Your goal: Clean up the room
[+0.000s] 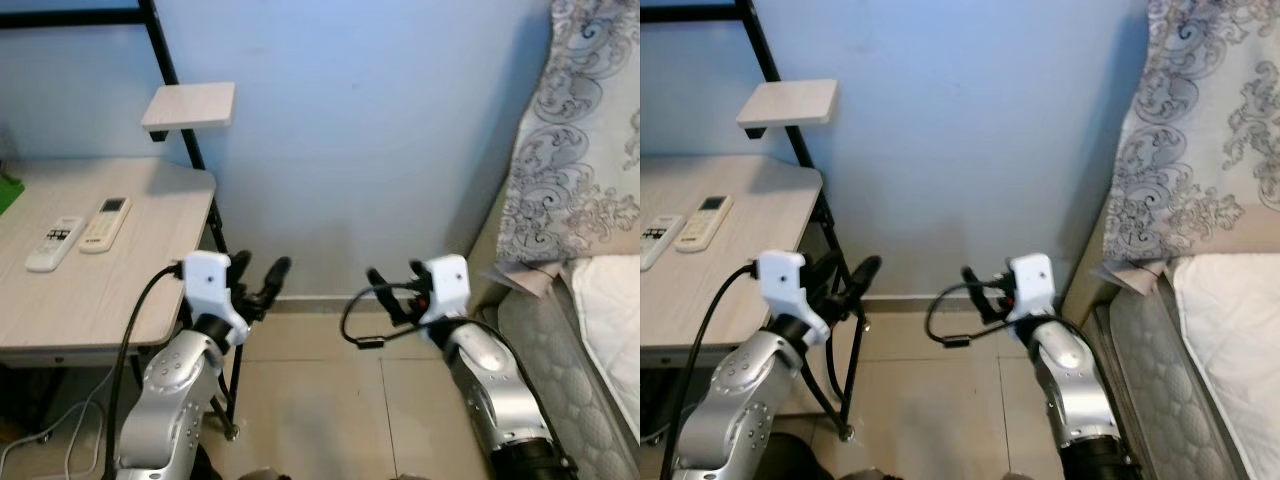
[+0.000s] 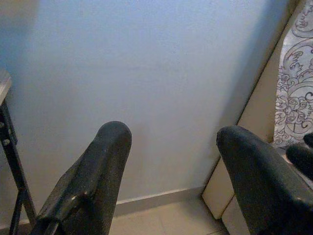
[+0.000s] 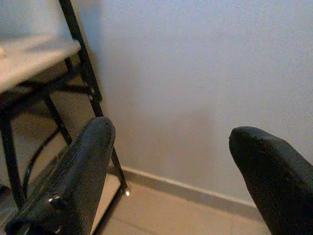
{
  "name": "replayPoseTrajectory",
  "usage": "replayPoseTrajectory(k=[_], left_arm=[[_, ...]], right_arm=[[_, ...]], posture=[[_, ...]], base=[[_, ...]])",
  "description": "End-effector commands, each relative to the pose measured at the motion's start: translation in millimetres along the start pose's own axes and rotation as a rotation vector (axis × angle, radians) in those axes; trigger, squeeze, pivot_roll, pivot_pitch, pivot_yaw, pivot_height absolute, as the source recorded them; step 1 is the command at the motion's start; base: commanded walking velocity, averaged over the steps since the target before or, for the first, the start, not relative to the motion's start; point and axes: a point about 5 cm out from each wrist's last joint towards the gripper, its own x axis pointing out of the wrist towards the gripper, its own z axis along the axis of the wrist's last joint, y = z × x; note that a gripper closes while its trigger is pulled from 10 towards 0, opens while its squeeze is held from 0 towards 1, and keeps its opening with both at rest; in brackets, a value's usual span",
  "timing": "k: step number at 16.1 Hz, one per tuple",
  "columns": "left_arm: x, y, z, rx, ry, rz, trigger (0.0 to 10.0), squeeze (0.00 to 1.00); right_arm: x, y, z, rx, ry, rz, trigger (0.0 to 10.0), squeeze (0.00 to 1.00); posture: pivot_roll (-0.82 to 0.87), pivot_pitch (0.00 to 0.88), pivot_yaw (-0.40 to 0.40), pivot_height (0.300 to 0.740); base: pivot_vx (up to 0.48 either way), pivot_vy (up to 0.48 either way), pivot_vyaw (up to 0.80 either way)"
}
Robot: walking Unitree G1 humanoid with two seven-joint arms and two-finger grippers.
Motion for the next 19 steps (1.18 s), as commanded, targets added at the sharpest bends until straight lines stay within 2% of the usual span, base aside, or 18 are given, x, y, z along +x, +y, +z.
replayPoseTrajectory(k=[1, 2, 3, 4, 6, 8, 11, 12, 14, 16, 17, 19], left_arm=[[-5.6, 5.3, 1, -0.012, -0.018, 0.026, 10.0, 0.0], [-14.5, 18.3, -2, -0.05, -0.039, 0.111, 10.0, 0.0], [-24.4, 28.6, -7, -0.067, -0.025, 0.181, 10.0, 0.0], [-38.4, 32.2, -14, -0.036, 0.005, 0.206, 10.0, 0.0], [-48.8, 27.6, -17, 0.007, 0.034, 0.156, 10.0, 0.0], [-36.9, 25.6, -6, 0.005, -0.009, 0.185, 10.0, 0.0], [-35.9, 13.4, -10, -0.038, -0.003, 0.18, 10.0, 0.0], [-30.9, 23.6, -4, -0.071, -0.049, 0.258, 10.0, 0.0], [-22.3, 23.5, 3, -0.068, -0.093, 0.283, 10.0, 0.0], [-13.9, 25.7, 12, -0.087, -0.135, 0.304, 10.0, 0.0], [-7.4, 30.7, 17, -0.1, -0.15, 0.32, 10.0, 0.0], [-3.5, 22.5, 17, -0.049, -0.112, 0.272, 10.0, 0.0]], right_arm=[[-1.1, -7.4, 12, 0.034, -0.052, -0.024, 10.0, 0.0], [-7.2, -16.6, 18, 0.101, -0.086, -0.068, 10.0, 0.0], [-14.5, -23.2, 17, 0.097, -0.092, -0.082, 10.0, 0.0], [-24.8, -29.4, 10, 0.056, -0.062, -0.086, 10.0, 0.0], [-39.1, -33.5, -2, -0.01, 0.01, -0.052, 10.0, 0.0], [-40.8, -28.3, 2, 0.007, -0.017, -0.066, 10.0, 0.0], [-40.9, -24.6, -1, 0.038, -0.025, -0.095, 10.0, 0.0], [-39.4, -28.3, 1, 0.075, -0.068, -0.164, 10.0, 0.0], [-35.2, -30.3, 3, 0.09, -0.089, -0.197, 10.0, 0.0], [-27.9, -31.7, 8, 0.117, -0.116, -0.232, 10.0, 0.0], [-18.7, -33.1, 17, 0.132, -0.148, -0.254, 10.0, 0.0], [-10.5, -23.4, 26, 0.073, -0.16, -0.193, 10.0, 0.0]], posture=[[-0.12, 0.0, 0.085, 0.74], [-0.12, 0.0, 0.085, 0.74], [-0.13, 0.0, 0.085, 0.74], [-0.13, 0.0, 0.087, 0.74], [-0.13, 0.0, 0.079, 0.74], [-0.13, 0.0, 0.068, 0.74], [-0.13, 0.0, 0.069, 0.74], [-0.14, 0.0, 0.074, 0.74], [-0.14, 0.0, 0.075, 0.74], [-0.14, 0.0, 0.074, 0.74], [-0.15, 0.0, 0.077, 0.74], [-0.15, 0.0, 0.077, 0.74]], base=[[0.0, 0.0, 0.0], [0.0, 0.0, 0.0], [0.0, 0.0, 0.0], [0.0, 0.0, 0.0], [0.0, 0.0, 0.0], [0.0, 0.0, 0.0], [0.0, 0.0, 0.0], [0.0, 0.0, 0.0], [0.0, 0.0, 0.0], [0.0, 0.0, 0.0], [0.0, 0.0, 0.0], [0.0, 0.0, 0.0]])
